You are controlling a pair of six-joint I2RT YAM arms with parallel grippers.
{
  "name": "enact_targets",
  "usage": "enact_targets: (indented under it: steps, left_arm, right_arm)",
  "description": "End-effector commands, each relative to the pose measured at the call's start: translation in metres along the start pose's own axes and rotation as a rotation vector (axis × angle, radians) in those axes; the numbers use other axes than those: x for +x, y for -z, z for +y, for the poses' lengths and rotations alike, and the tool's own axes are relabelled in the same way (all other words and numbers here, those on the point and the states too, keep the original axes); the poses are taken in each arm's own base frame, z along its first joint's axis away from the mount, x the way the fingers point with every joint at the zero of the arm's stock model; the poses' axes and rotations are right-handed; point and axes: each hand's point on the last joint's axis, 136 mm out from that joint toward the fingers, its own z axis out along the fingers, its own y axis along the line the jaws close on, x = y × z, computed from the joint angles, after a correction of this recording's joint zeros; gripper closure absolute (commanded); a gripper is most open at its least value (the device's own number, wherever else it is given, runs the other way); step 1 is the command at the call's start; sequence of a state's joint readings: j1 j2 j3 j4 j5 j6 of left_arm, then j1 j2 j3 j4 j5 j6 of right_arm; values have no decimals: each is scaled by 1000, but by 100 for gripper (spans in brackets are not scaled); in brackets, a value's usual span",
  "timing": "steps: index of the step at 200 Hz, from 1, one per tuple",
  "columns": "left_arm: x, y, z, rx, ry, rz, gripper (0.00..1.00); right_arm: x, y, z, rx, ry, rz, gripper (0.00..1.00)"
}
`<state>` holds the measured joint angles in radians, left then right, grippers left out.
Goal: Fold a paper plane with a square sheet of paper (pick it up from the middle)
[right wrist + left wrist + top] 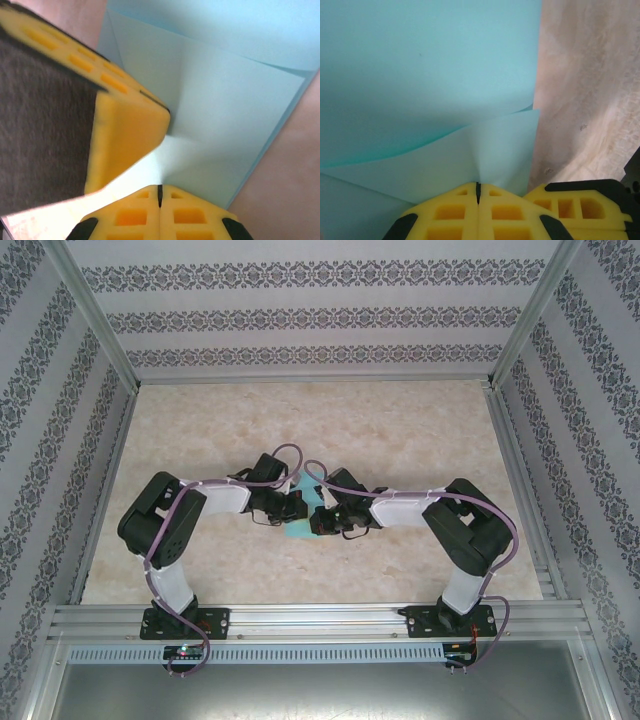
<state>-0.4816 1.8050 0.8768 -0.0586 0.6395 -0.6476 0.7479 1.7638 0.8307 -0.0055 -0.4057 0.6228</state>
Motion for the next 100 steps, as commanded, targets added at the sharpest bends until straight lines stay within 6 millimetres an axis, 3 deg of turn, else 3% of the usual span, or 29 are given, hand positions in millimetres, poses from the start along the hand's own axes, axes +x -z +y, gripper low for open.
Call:
enact_targets:
  steps: [1,74,100]
  left_arm:
    - [-23,4,50,-146,36,-60,99]
    - [-57,35,85,-166,111,-153,99]
    - [-72,44,84,-168,103,-178,99]
  right_arm:
    - [72,-5,-56,174,-90,221,100]
    - [79,-3,-62,188,-108,229,100]
    - [71,-2,-56,166,-117,199,100]
